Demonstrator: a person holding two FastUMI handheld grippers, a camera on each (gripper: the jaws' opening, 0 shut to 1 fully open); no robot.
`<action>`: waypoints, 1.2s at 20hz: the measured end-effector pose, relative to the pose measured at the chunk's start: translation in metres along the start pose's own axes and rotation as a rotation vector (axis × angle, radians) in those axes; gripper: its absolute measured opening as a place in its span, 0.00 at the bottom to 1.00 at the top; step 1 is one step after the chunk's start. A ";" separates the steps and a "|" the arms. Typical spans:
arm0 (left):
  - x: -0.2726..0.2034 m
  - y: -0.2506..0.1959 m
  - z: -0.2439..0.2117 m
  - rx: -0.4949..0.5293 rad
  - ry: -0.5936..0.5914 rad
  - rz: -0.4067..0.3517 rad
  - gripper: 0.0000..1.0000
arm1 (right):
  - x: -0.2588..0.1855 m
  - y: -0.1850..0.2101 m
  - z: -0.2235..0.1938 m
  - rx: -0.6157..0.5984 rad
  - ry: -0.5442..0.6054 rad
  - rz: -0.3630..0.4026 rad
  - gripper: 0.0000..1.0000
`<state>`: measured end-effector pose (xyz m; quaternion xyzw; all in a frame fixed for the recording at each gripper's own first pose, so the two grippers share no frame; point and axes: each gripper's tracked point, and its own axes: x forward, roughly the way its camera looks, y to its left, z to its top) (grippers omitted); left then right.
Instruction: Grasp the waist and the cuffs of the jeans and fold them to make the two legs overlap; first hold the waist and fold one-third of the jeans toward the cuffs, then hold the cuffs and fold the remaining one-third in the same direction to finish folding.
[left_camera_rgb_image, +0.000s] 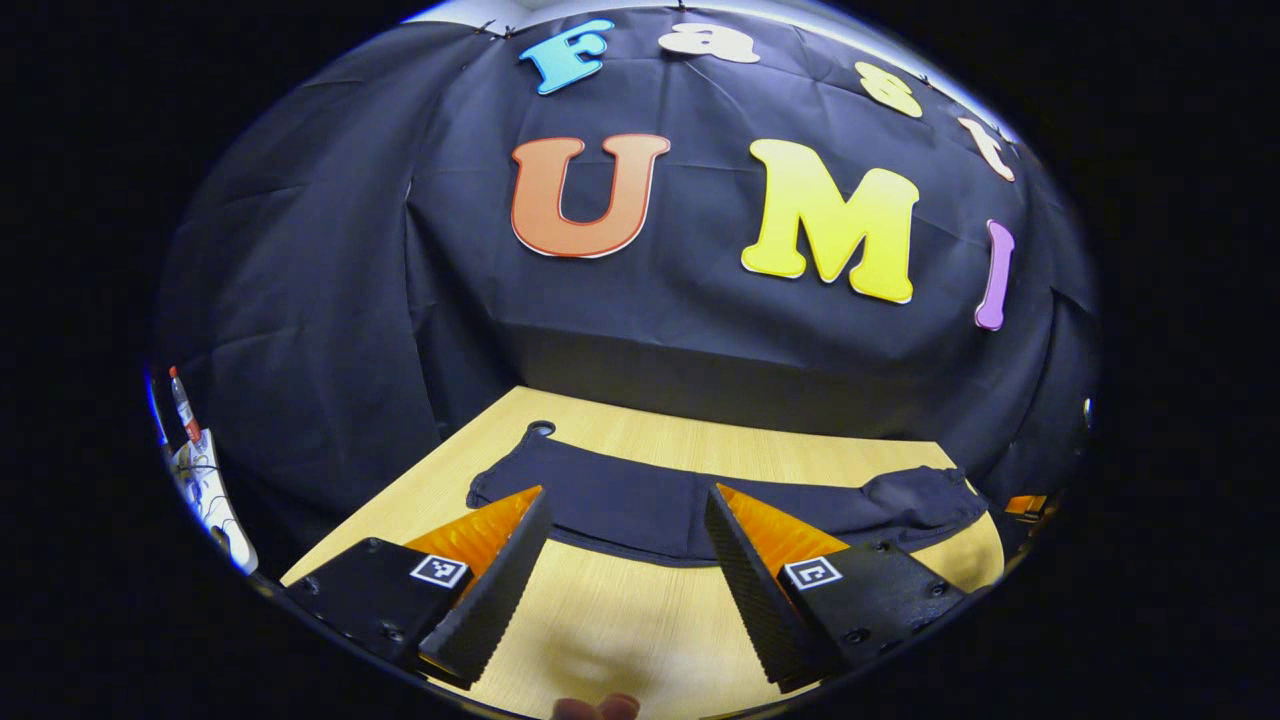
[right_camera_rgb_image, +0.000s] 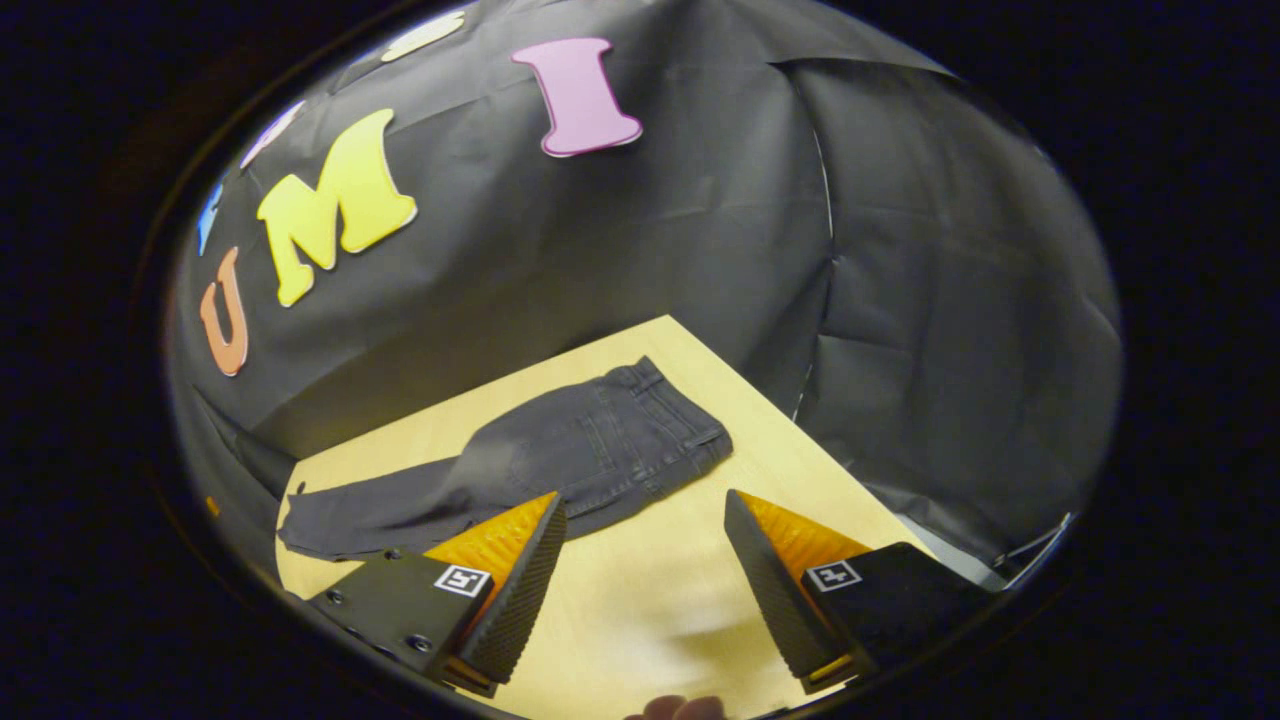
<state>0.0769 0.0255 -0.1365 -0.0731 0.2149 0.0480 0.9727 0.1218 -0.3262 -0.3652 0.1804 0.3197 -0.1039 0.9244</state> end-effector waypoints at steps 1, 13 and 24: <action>-0.001 -0.004 -0.002 -0.009 0.012 -0.004 0.99 | 0.010 -0.005 0.002 0.030 0.000 -0.004 0.98; -0.013 -0.024 -0.023 0.005 0.096 0.041 0.99 | 0.132 -0.033 0.008 0.460 0.071 -0.041 0.98; -0.022 -0.009 -0.034 -0.025 0.123 0.097 0.99 | 0.163 -0.028 0.011 0.426 0.060 -0.108 0.98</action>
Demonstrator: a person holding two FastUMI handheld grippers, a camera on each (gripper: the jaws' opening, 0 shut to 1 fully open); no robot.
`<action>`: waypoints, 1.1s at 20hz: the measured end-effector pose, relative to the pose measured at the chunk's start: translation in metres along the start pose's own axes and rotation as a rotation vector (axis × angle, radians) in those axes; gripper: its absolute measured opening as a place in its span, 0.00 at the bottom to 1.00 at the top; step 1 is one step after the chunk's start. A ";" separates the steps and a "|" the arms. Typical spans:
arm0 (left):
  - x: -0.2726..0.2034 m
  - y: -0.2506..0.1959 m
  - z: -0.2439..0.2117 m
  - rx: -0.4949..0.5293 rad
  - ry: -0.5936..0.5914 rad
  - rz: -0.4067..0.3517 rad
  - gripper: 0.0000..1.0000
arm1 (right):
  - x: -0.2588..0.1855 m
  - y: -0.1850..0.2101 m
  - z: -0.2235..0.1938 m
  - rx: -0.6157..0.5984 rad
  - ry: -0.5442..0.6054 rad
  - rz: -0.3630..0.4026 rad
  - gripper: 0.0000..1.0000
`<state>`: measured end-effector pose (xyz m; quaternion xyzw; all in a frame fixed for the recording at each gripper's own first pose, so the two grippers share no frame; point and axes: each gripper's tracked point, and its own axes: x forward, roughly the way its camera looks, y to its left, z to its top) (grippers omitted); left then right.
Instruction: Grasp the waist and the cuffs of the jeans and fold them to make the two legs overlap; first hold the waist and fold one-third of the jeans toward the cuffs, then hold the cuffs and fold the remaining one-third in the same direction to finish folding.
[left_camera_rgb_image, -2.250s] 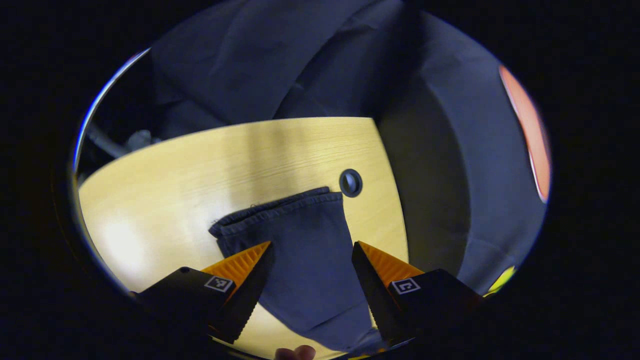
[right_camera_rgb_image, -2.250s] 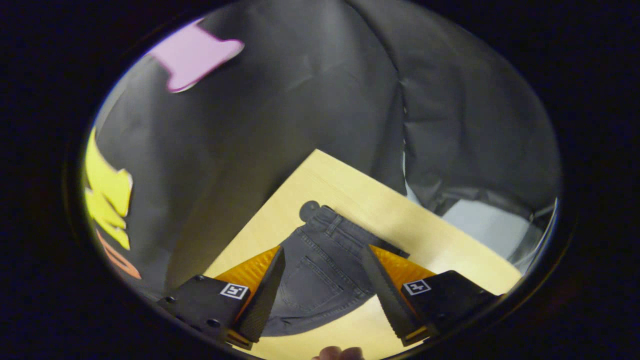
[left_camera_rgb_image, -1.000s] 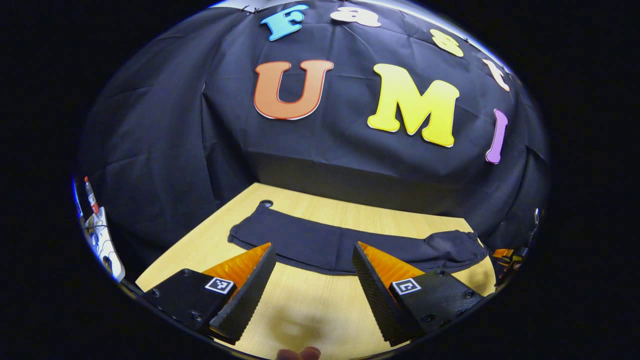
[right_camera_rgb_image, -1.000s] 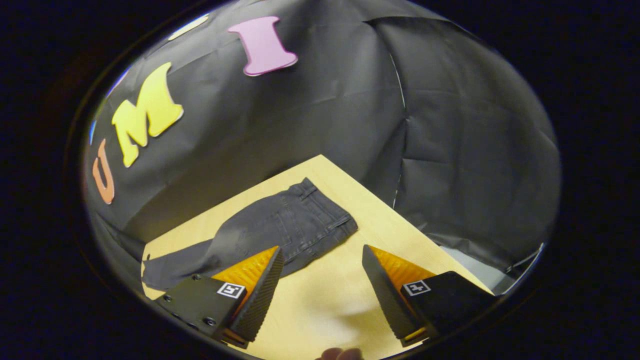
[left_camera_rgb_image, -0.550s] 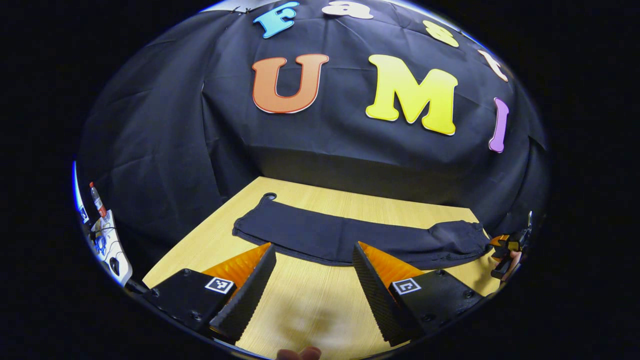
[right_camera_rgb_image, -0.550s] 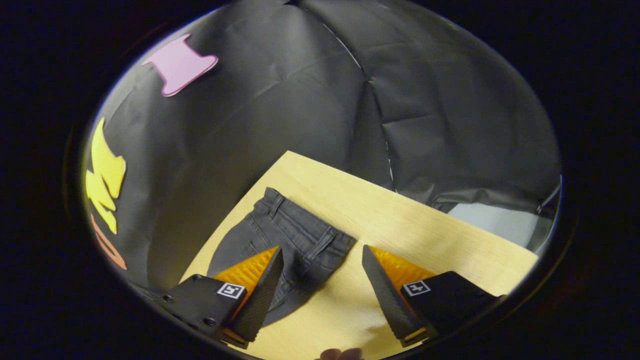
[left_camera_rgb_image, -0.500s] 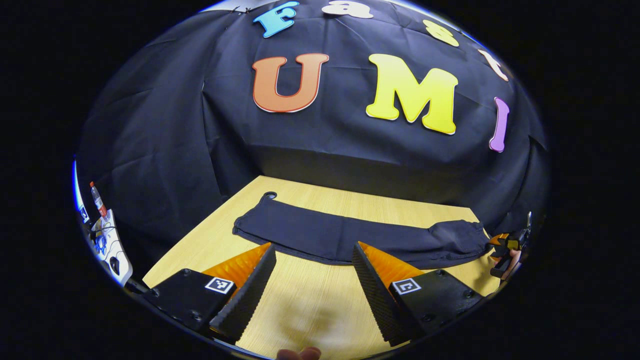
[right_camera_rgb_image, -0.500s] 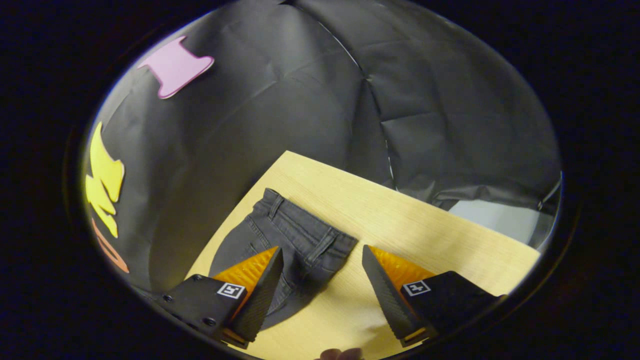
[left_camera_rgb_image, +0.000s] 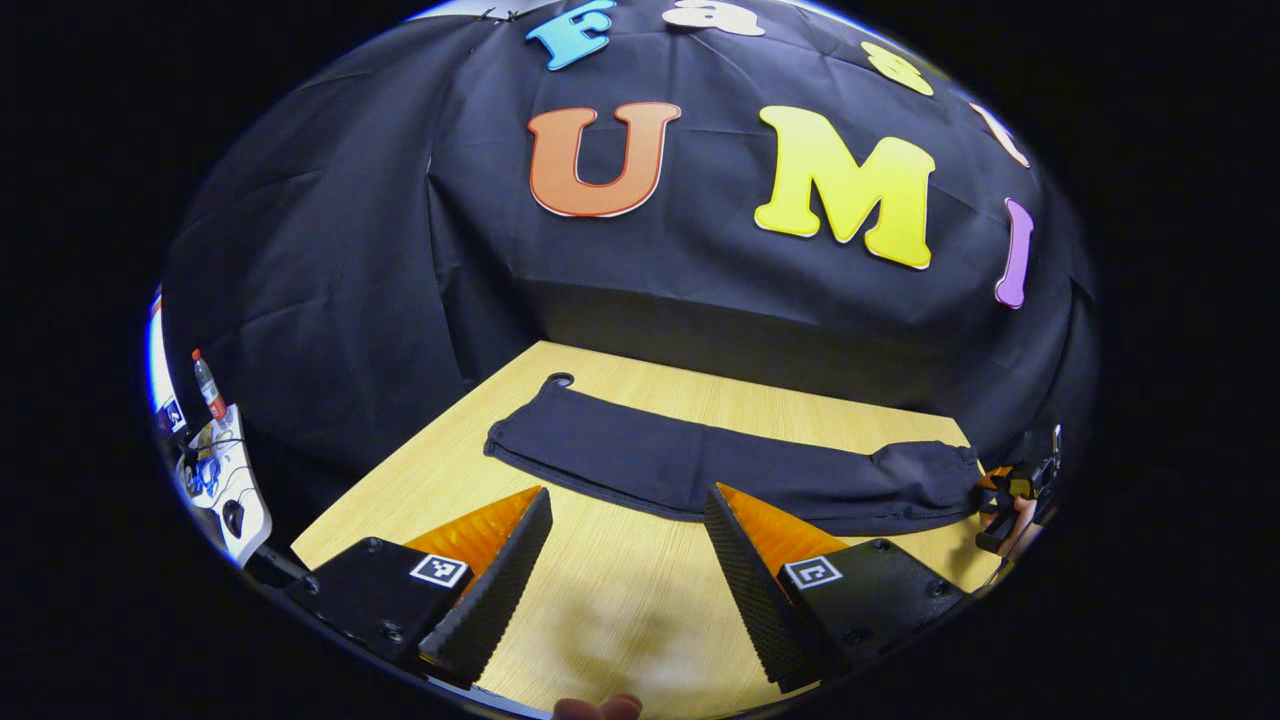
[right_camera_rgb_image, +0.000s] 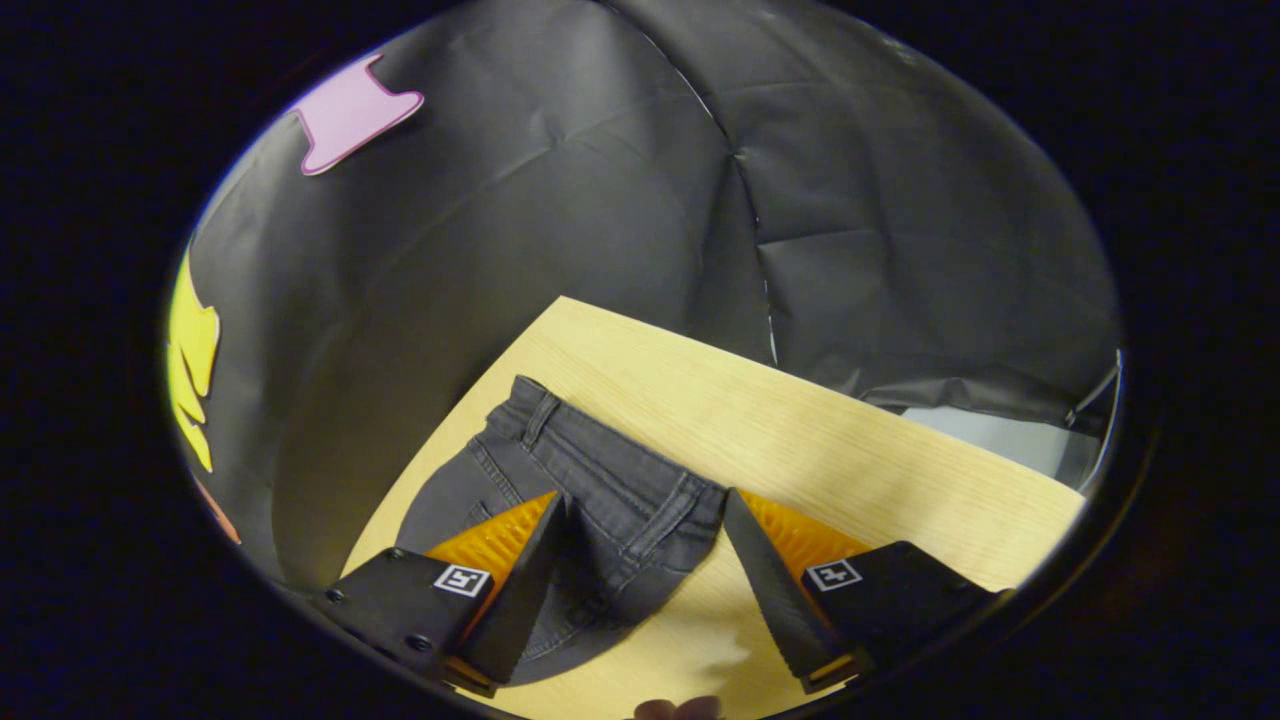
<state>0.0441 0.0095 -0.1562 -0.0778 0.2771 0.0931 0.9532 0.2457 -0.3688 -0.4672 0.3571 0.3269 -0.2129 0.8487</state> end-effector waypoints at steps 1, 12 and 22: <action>0.000 0.001 -0.003 -0.002 0.007 0.002 0.99 | 0.001 0.001 0.000 0.000 -0.002 0.000 0.98; -0.004 0.005 -0.006 -0.005 0.023 0.009 0.99 | 0.011 -0.001 -0.006 -0.079 -0.008 -0.046 0.58; -0.007 0.008 -0.011 -0.039 0.025 0.027 0.99 | -0.024 0.026 0.012 -0.149 -0.008 0.022 0.10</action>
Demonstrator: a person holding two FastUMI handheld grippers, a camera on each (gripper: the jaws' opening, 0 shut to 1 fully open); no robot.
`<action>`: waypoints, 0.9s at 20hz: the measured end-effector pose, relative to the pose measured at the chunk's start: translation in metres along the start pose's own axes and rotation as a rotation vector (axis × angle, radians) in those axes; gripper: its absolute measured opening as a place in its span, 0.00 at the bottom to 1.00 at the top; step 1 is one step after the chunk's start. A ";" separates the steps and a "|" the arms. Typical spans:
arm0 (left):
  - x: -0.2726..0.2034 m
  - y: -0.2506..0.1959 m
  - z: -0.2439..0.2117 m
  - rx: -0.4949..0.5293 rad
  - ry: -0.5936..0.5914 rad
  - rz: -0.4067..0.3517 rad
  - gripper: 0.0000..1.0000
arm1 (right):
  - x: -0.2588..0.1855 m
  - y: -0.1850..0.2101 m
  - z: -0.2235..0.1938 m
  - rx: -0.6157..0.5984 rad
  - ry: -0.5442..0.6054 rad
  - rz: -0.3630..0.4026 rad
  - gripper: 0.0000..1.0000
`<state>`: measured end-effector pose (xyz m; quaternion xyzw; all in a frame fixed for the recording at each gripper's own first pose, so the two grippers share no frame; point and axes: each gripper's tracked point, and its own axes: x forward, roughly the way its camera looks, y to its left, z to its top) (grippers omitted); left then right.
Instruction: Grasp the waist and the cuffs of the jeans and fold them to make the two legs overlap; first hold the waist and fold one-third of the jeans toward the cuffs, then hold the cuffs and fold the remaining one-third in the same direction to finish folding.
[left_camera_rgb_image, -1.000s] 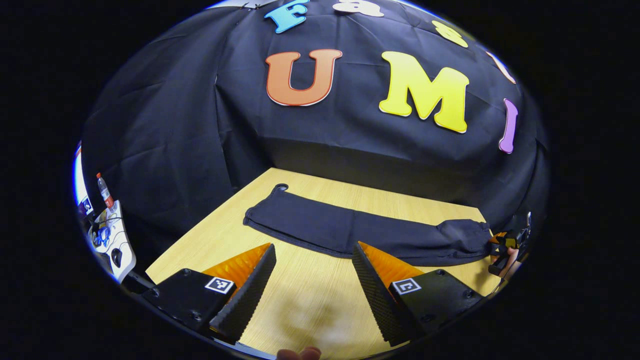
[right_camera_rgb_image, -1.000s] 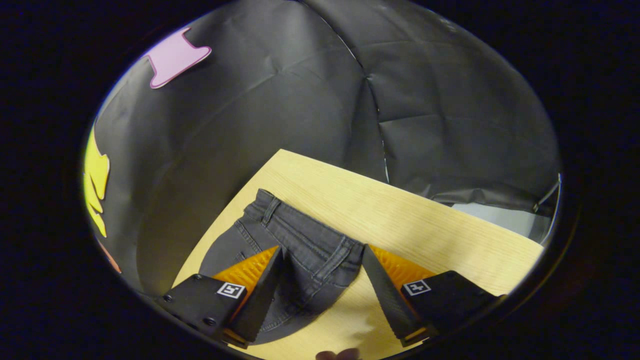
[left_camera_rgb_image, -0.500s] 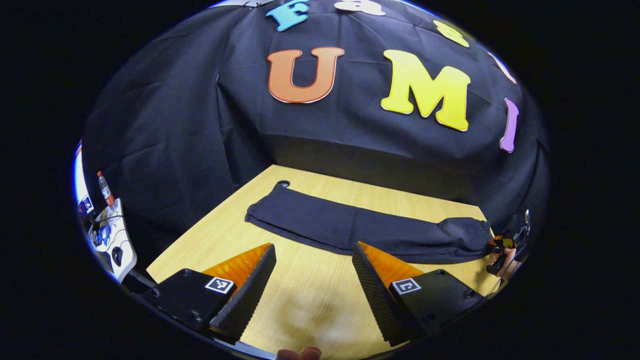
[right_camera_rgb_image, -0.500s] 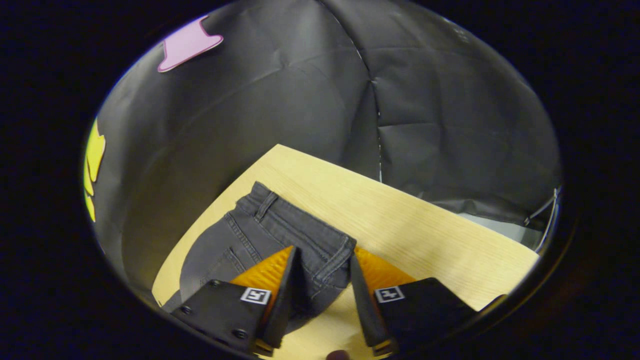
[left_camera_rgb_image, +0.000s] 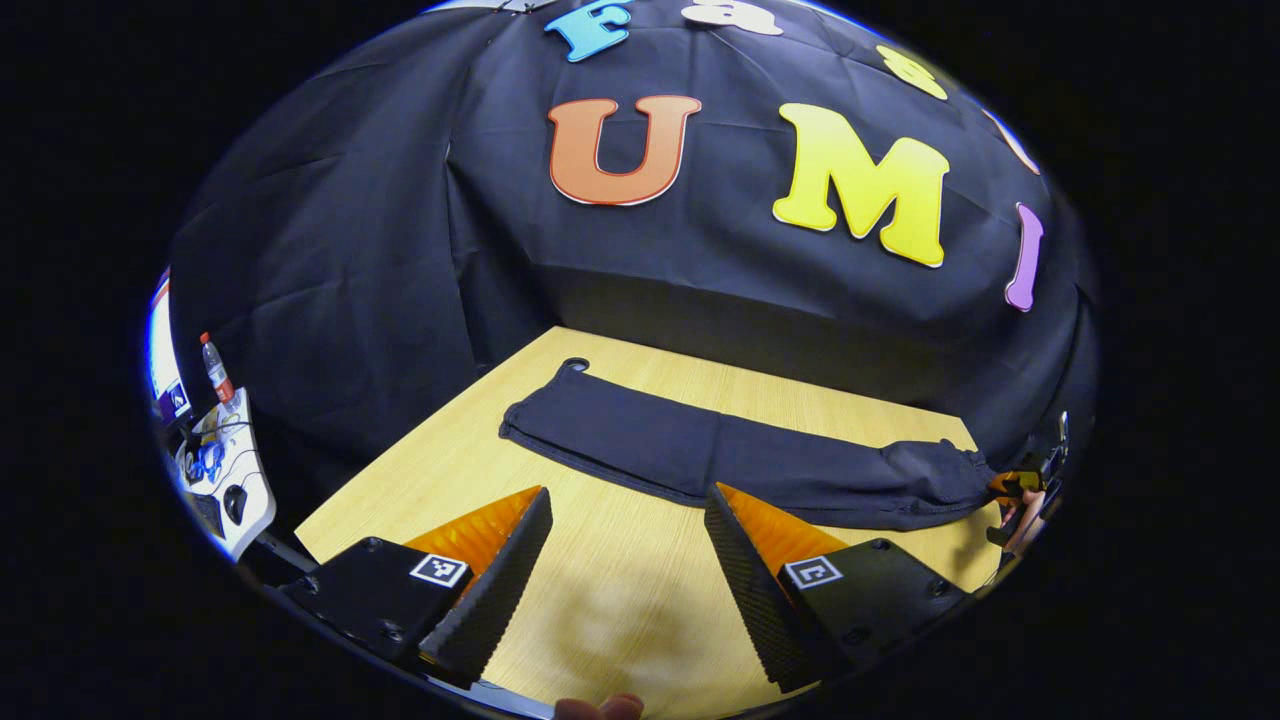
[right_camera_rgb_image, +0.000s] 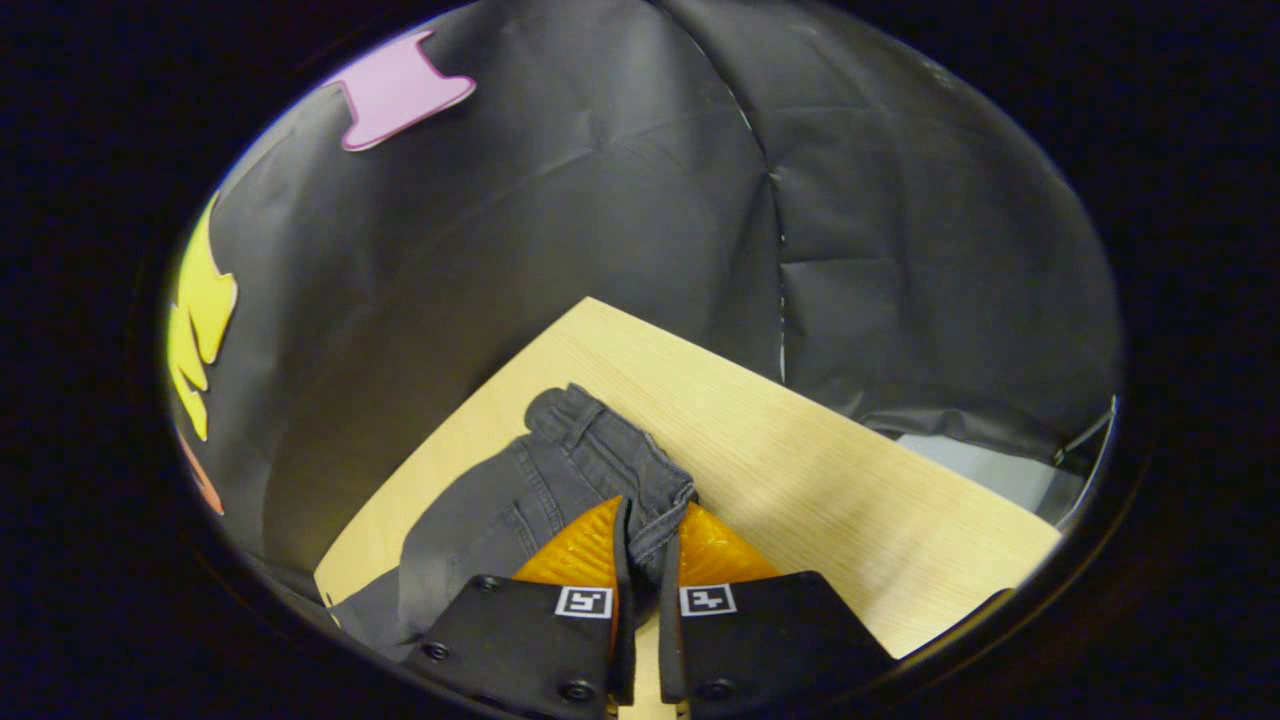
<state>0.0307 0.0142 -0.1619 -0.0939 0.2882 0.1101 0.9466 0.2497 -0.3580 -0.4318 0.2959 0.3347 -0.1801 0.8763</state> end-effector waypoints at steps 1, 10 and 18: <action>0.000 0.000 -0.001 -0.007 -0.001 -0.001 0.99 | -0.008 0.008 0.005 -0.027 -0.012 0.012 0.10; -0.007 0.031 -0.003 -0.108 -0.014 0.033 0.99 | -0.109 0.109 0.031 -0.316 -0.180 0.174 0.10; -0.016 0.071 -0.001 -0.155 -0.042 0.088 0.99 | -0.168 0.212 -0.017 -0.454 -0.162 0.406 0.09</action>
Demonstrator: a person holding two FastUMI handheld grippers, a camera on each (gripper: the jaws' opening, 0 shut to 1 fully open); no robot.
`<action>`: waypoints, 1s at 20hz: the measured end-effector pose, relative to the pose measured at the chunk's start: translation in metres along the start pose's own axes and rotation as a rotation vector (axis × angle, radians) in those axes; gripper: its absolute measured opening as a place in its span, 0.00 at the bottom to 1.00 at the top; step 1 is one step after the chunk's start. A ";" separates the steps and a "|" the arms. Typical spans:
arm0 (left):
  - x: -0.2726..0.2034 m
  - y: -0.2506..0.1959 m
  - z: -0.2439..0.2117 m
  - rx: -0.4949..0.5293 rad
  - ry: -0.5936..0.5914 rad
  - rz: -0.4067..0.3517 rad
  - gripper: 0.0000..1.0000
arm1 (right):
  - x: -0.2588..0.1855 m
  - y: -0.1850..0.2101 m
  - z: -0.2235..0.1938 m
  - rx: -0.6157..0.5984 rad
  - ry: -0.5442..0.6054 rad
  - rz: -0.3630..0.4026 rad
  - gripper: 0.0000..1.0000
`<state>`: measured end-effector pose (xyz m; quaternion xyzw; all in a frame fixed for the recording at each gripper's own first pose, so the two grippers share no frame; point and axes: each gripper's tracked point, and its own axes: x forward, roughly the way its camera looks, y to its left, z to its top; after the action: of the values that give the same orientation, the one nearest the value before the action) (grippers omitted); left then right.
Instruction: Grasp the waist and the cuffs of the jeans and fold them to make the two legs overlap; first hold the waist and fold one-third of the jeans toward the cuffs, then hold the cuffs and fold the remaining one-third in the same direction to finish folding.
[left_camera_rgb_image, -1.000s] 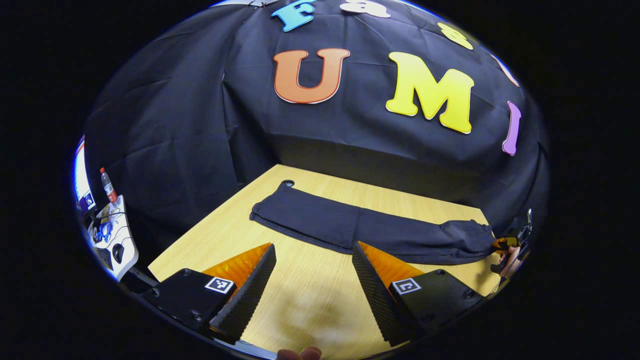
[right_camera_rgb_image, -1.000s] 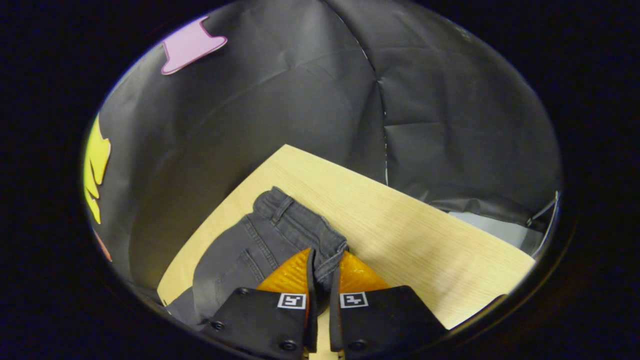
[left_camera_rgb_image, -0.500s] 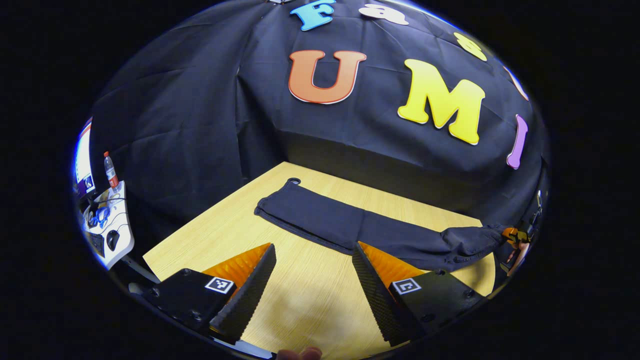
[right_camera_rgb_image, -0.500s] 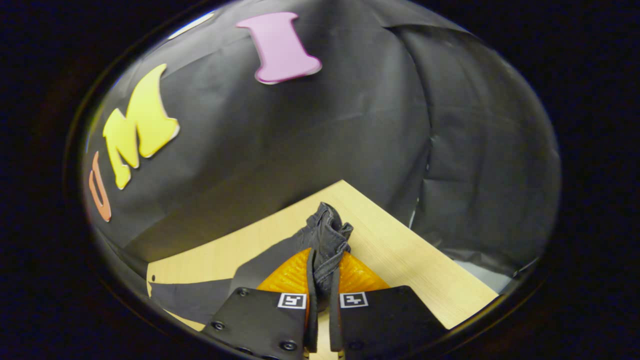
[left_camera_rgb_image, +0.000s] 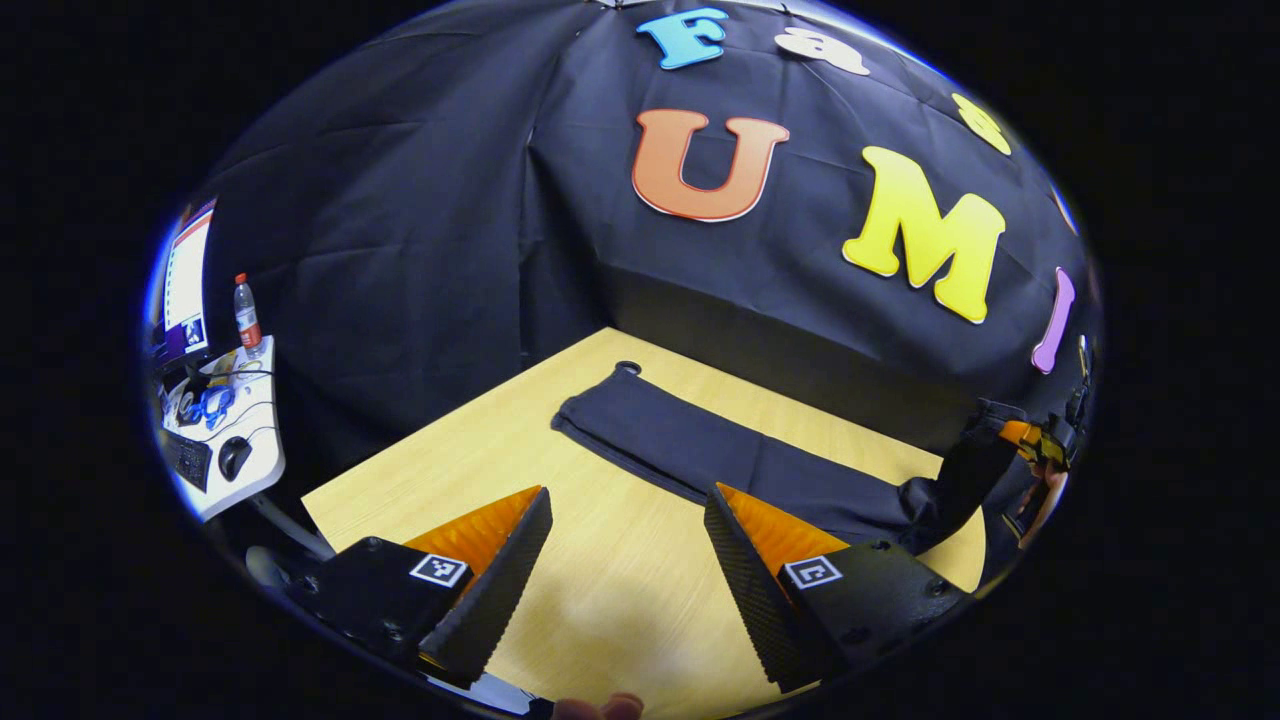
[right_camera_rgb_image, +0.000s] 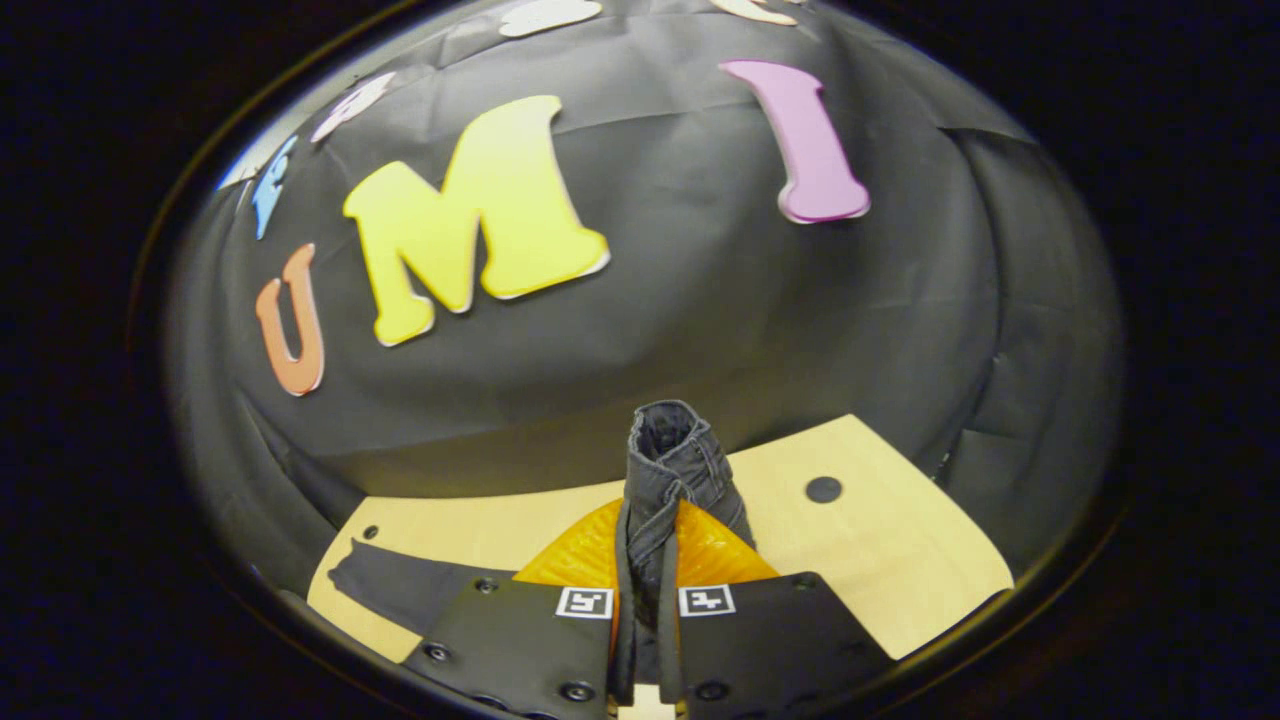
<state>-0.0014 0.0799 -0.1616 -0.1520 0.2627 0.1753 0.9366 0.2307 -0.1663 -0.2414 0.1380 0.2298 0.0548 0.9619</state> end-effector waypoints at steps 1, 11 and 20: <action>-0.001 0.008 0.000 -0.001 -0.003 0.011 0.99 | 0.004 0.019 -0.005 -0.010 0.008 0.024 0.10; -0.028 0.070 0.005 -0.049 -0.012 0.117 0.99 | 0.038 0.221 -0.097 -0.069 0.119 0.246 0.09; -0.053 0.113 -0.003 -0.082 -0.002 0.218 0.99 | 0.071 0.261 -0.218 -0.189 0.270 0.222 0.05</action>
<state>-0.0916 0.1668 -0.1566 -0.1607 0.2693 0.2870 0.9051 0.1831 0.1474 -0.3827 0.0631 0.3341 0.2000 0.9189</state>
